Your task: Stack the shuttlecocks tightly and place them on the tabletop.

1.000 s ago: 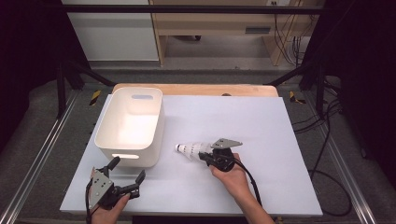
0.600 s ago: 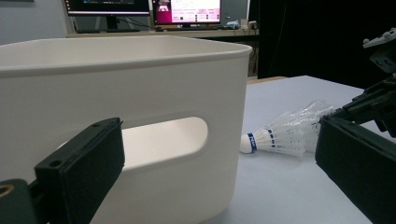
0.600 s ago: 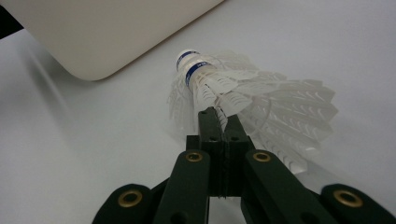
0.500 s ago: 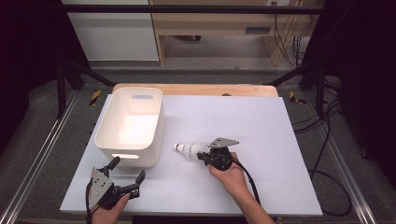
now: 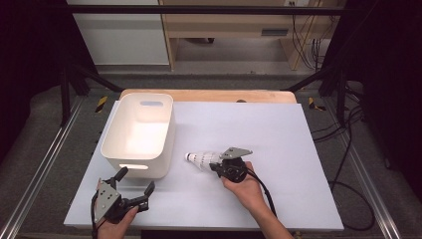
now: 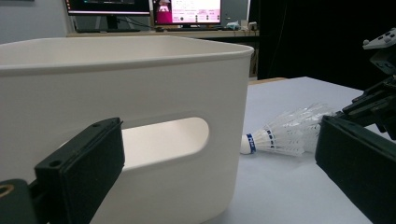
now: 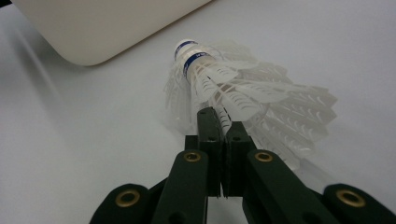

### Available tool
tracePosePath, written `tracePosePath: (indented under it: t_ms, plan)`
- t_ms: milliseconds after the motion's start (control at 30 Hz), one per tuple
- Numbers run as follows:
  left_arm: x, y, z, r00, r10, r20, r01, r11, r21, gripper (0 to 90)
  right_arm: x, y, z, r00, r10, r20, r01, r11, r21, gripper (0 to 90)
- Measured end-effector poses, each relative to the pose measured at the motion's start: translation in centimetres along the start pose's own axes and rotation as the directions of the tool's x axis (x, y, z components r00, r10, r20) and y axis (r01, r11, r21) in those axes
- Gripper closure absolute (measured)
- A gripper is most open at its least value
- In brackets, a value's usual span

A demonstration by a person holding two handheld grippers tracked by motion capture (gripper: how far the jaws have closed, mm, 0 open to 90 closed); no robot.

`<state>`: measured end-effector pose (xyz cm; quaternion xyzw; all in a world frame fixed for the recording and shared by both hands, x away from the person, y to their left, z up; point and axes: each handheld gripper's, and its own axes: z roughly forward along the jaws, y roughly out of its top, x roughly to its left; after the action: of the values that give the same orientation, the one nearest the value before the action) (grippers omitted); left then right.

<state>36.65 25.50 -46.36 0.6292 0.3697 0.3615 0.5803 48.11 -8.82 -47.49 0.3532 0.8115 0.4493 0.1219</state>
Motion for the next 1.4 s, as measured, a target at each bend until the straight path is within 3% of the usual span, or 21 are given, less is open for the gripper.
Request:
tracePosePath:
  t_ms: [267,1400]
  plan:
    - [0.0,0.0,0.0,1.0000,0.001,0.001,-0.001,1.0000,-0.001,1.5,0.2,-0.1,0.0,0.9994,-0.028,0.020,0.028,1.000,0.006,82.0]
    - [0.1,0.0,-0.1,1.0000,-0.001,-0.005,0.001,1.0000,-0.001,1.5,1.4,-0.5,-3.0,0.9980,-0.056,0.030,0.055,0.998,0.043,14.2]
